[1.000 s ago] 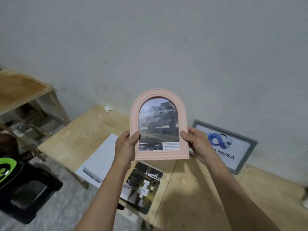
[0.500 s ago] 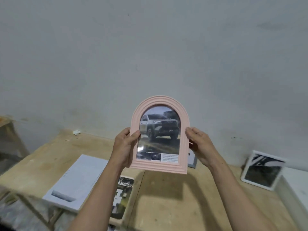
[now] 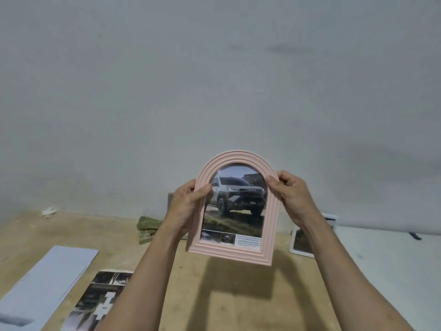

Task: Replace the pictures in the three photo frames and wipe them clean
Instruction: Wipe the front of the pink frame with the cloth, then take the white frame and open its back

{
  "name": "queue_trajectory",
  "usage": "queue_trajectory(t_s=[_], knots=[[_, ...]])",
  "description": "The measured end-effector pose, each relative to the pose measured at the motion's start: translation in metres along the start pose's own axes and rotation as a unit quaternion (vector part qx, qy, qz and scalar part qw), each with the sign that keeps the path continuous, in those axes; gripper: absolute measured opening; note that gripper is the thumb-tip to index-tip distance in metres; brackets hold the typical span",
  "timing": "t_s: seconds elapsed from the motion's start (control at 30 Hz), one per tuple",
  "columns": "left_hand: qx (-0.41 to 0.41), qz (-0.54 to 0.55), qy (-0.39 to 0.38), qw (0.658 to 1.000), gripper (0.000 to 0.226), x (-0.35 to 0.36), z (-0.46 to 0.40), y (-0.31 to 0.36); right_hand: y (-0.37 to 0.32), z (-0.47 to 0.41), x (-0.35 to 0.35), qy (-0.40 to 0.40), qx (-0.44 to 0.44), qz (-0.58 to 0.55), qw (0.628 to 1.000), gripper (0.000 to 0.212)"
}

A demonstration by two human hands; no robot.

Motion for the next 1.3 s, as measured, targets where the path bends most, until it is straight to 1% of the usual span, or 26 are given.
queue_trajectory(t_s=[0.1,0.17,0.23,0.33,0.37,0.43,0.53,0.63,0.7,0.8,0.87,0.9,1.0,1.1,1.17,1.3], knots=[[-0.006,0.025,-0.002,1.000,0.008,0.023,-0.016,-0.011,0.007,0.002,-0.029,0.013,0.001,0.028,1.000,0.009],[-0.013,0.040,0.008,0.999,0.005,0.032,-0.028,-0.023,0.020,0.006,-0.043,0.013,0.026,0.016,0.999,0.008],[-0.025,0.046,0.019,0.998,0.005,0.041,-0.039,-0.037,0.035,0.012,-0.053,-0.002,0.067,0.009,0.998,0.012],[-0.031,0.067,0.034,0.997,0.009,0.045,-0.055,-0.053,0.064,0.018,-0.064,-0.042,0.120,0.046,0.991,0.021],[-0.021,0.048,0.038,0.998,0.013,0.043,-0.059,-0.054,0.070,0.020,-0.068,-0.047,0.130,0.063,0.988,0.021],[-0.006,-0.062,0.030,0.998,0.019,0.044,-0.081,-0.060,0.092,0.018,-0.081,-0.035,0.148,0.093,0.984,0.021],[-0.013,-0.224,0.010,0.975,0.015,0.041,-0.123,-0.078,0.123,0.011,-0.098,-0.023,0.152,0.149,0.977,0.017],[-0.017,-0.299,0.001,0.954,0.013,0.043,-0.168,-0.099,0.159,0.002,-0.109,-0.004,0.165,0.199,0.966,0.016],[-0.013,-0.317,0.010,0.948,0.012,0.048,-0.194,-0.112,0.187,-0.003,-0.115,0.014,0.182,0.218,0.959,0.016],[-0.007,-0.325,0.023,0.945,0.012,0.059,-0.230,-0.128,0.227,-0.014,-0.121,0.007,0.213,0.271,0.939,0.020],[-0.013,-0.330,0.024,0.944,0.015,0.062,-0.251,-0.139,0.249,-0.018,-0.128,0.004,0.229,0.319,0.920,0.015],[-0.019,-0.335,0.022,0.942,0.016,0.064,-0.263,-0.147,0.261,-0.022,-0.132,0.004,0.227,0.349,0.909,0.013],[-0.037,-0.343,0.019,0.938,0.016,0.064,-0.289,-0.170,0.290,-0.033,-0.140,-0.002,0.209,0.436,0.875,0.015],[-0.048,-0.364,0.032,0.929,0.015,0.061,-0.307,-0.193,0.321,-0.034,-0.144,0.015,0.228,0.433,0.872,0.011],[-0.055,-0.377,0.041,0.924,0.015,0.059,-0.315,-0.208,0.336,-0.032,-0.145,0.025,0.236,0.433,0.870,0.015],[-0.057,-0.399,0.039,0.914,0.013,0.057,-0.321,-0.230,0.360,-0.025,-0.148,0.013,0.259,0.444,0.858,0.019]])
Point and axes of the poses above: each hand's wrist, its own z-axis away from the middle knuckle, its own x-axis out of the palm, y = z × x, the point moved 8 cm from there along -z, towards the middle knuckle, and after that the axes turned 15 degrees about -x, right-handed, at the moved point
